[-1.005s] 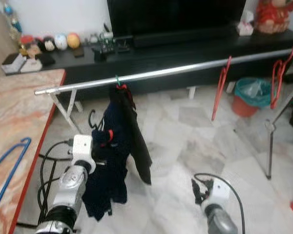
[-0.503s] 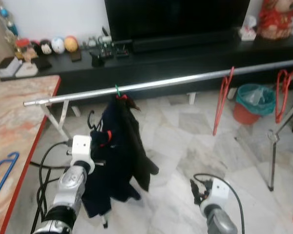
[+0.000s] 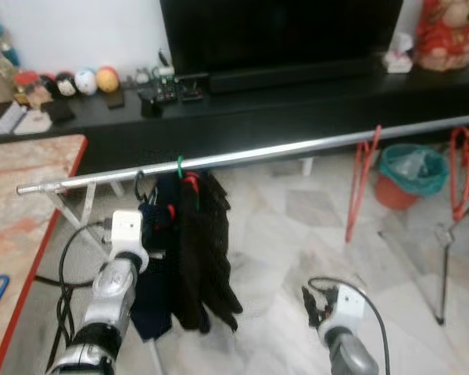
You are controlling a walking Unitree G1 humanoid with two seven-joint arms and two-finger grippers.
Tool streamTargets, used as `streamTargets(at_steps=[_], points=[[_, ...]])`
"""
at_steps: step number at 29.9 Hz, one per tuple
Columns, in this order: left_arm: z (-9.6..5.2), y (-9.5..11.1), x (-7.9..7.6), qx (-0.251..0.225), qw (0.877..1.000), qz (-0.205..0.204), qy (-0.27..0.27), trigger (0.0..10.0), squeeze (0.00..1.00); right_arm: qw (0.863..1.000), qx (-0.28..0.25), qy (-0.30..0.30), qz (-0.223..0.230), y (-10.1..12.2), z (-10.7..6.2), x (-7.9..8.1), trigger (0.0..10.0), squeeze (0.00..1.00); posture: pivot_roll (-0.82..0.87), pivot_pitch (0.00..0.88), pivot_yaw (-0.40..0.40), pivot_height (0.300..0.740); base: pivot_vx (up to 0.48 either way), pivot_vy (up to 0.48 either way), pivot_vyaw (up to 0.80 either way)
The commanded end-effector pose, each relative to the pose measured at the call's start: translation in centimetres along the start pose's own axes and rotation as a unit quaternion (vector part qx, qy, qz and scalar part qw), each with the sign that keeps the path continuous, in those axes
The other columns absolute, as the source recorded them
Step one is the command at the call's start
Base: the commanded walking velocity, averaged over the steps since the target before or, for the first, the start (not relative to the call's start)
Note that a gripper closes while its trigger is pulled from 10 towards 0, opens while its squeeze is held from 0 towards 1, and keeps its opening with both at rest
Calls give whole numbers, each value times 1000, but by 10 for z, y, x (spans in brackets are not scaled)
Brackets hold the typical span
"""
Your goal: Hang hanger
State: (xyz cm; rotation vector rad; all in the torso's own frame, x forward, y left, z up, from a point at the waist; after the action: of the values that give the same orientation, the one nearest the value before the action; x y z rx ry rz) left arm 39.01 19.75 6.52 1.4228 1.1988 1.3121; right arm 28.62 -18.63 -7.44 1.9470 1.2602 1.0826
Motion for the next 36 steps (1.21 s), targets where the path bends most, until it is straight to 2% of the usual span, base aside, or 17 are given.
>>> streamTargets(at_steps=[1,8,9,12,14,20,23,28,36], points=[[5,12,7,-17,1000,2,9,10000,0,1000,-1,-1,6,0,0,1,10000,0,-33,14,81,740,0,0,0],[17,27,12,-22,999,0,25,10000,0,1000,-1,3,7,1,1,2,10000,0,-34,23,75,740,0,0,0],[19,27,14,-13,999,9,33,10000,0,1000,-1,4,7,1,1,2,10000,0,-34,24,72,740,0,0,0],[25,29,13,2,999,1,35,10000,0,1000,0,5,6,2,1,1,10000,0,-38,28,65,740,0,0,0],[27,28,12,15,999,20,31,10000,0,1000,0,6,6,2,1,1,10000,0,-40,29,63,740,0,0,0],[34,30,8,35,999,32,26,10000,0,1000,4,13,3,2,1,1,10000,0,-51,29,53,740,0,0,0],[39,31,9,60,997,38,34,10000,0,1000,6,15,2,2,1,1,10000,0,-55,23,50,740,0,0,0],[40,30,8,74,995,47,38,10000,0,1000,7,17,2,2,1,1,10000,0,-63,2,41,740,0,0,0],[43,30,13,108,991,27,75,10000,0,1000,6,23,-5,6,1,-2,10000,0,-78,0,11,740,0,0,0]])
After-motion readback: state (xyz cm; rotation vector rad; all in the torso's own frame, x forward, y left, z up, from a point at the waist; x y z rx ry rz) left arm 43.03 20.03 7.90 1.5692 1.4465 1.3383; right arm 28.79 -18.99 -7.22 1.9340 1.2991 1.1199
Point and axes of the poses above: a point about 5 cm out from each wrist's last joint towards the gripper, its own z axis pointing out of the wrist towards the gripper, its own y axis along the axis of the wrist's last joint, x = y × z, the point moved 6 cm from there along z, pointing out of the wrist towards the gripper, and after that the axes turned 9 degrees about z, right-handed, at the moved point
